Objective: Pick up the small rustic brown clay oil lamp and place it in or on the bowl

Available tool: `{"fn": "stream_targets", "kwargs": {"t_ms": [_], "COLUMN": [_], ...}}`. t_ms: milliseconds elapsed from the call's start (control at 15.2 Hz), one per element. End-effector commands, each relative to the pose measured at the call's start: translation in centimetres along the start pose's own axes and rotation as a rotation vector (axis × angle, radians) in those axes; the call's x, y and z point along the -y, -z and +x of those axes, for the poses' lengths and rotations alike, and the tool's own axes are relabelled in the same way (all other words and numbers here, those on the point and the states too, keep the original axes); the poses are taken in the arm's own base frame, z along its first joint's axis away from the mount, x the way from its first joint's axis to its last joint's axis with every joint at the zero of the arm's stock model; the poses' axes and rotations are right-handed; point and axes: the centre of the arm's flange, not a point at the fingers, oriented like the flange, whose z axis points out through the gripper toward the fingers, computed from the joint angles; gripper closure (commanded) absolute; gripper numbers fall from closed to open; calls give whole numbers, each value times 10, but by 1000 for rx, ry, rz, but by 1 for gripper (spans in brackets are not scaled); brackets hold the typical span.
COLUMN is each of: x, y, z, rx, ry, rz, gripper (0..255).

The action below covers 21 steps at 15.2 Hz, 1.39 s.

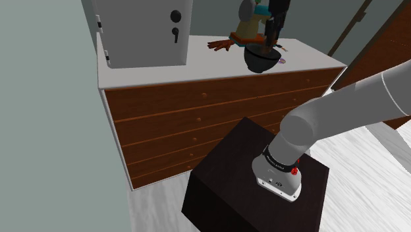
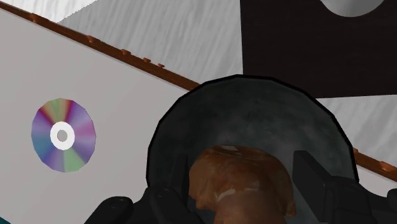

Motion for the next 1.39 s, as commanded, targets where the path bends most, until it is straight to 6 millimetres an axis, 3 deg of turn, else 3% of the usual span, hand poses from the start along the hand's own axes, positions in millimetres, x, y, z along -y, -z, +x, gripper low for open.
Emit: {"fn": "stream_targets", "kwargs": {"t_ms": [0, 132, 660, 726, 1056, 1320], "x": [1, 3, 3, 3, 3, 3], "y": [-10, -21, -21, -21, -21, 29], "z": [3, 5, 5, 5, 5, 5], "rx": [0, 0, 0, 0, 0, 0], "ry": [0, 0, 0, 0, 0, 0], "rz": [0, 0, 0, 0, 0, 0], "gripper": [255, 255, 255, 0, 0, 0]}}
